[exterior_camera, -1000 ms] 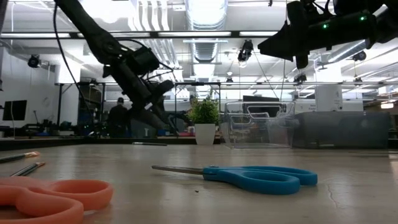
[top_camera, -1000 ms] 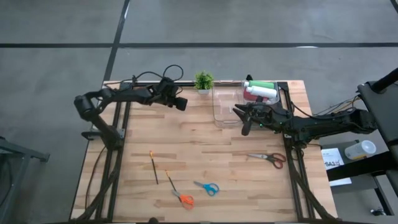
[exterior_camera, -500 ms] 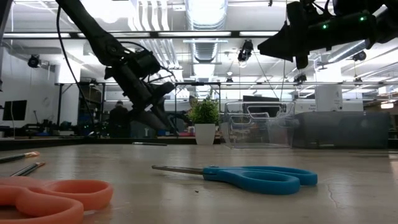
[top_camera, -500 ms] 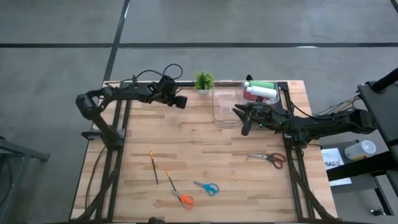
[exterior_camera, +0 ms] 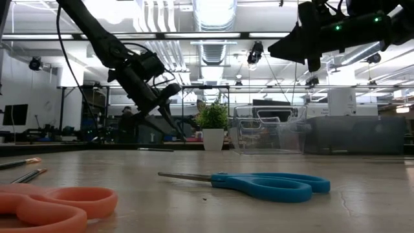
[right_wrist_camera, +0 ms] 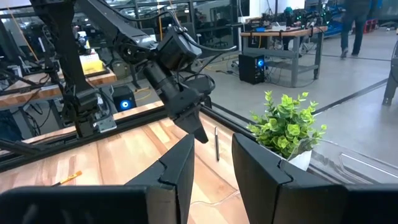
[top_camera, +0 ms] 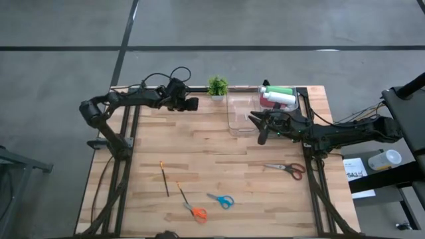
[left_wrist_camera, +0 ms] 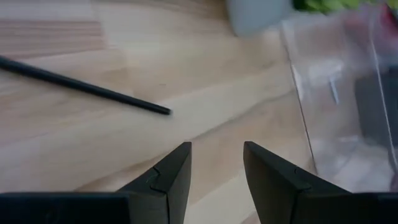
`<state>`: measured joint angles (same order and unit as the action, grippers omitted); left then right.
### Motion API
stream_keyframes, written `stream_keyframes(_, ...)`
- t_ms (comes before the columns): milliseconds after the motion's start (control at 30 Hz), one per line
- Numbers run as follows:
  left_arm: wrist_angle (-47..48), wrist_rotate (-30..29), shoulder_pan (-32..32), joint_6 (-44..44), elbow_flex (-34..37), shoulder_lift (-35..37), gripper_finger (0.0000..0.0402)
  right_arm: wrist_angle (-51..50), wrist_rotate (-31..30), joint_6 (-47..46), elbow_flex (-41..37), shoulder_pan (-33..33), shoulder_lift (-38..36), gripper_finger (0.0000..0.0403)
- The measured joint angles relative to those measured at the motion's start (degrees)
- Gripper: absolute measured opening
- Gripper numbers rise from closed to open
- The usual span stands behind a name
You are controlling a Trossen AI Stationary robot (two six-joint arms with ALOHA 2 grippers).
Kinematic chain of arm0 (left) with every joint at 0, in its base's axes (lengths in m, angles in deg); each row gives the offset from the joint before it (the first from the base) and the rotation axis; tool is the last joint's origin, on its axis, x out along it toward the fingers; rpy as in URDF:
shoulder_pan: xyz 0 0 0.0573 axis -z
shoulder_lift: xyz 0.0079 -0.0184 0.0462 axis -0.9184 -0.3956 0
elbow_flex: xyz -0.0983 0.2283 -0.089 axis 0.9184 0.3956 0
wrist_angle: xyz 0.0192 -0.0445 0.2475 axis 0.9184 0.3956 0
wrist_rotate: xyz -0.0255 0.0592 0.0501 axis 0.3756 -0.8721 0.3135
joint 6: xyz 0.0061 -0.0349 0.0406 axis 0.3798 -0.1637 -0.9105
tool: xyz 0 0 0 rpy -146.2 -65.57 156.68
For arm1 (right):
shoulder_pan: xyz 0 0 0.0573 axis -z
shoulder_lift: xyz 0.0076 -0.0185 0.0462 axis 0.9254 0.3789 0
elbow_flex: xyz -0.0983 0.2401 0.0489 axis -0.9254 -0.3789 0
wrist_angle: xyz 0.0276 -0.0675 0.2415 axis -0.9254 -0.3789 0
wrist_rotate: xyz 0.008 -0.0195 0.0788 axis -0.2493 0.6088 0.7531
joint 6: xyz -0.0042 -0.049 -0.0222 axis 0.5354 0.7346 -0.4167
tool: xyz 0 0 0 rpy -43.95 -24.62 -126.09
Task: Pick & Place Paint Supplies
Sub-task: Put the silver paintbrush into the black bin
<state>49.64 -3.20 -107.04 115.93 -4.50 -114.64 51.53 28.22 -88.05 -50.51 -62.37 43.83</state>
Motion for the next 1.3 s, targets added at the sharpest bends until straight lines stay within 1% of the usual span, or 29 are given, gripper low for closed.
stream_keyframes(67,0.65,-0.18,-0.91,1.01,0.0,0.02,0.0155,0.01,0.02,0.0,0.0,0.01,0.0,0.0107)
stream_keyframes(133,0.84,-1.57,-1.43,0.16,0.07,-0.01,0.0155,0.0,0.0,0.0,0.0,0.02,0.0,0.0107)
stream_keyframes(233,-0.16,-4.99,-1.64,-4.07,0.09,-0.07,0.0155,0.01,0.01,0.0,0.0,0.02,0.0,0.0107)
stream_keyframes(300,-1.23,-6.23,-1.86,-7.61,0.08,-0.07,0.0155,0.0,0.0,0.0,0.0,0.02,0.0,0.0107)
stream_keyframes(467,0.16,-6.72,-3.73,-14.69,0.02,-0.12,0.0155,0.02,0.01,0.0,0.0,0.01,0.0,0.0107)
stream_keyframes(600,3.37,-6.73,-6.23,-16.49,0.09,-0.18,0.0155,0.0,0.02,0.0,0.0,0.0,0.0,0.0107)
stream_keyframes(800,3.16,-6.69,-7.09,-21.75,0.09,-0.18,0.0155,0.0,0.0,0.0,0.0,0.0,0.0,0.0107)
stream_keyframes(933,2.97,-6.73,-7.12,-22.57,0.04,-0.99,0.0155,0.02,0.01,0.0,0.0,0.01,0.0,0.0107)
stream_keyframes(1167,2.57,-6.49,-7.12,-23.37,-0.03,-6.01,0.0155,0.0,0.0,0.0,0.0,0.0,0.0,0.0107)
stream_keyframes(1300,3.8,-6.44,-7.12,-23.26,-1.4,-6.17,0.0155,0.0,0.0,0.0,0.0,0.0,0.0,0.0107)
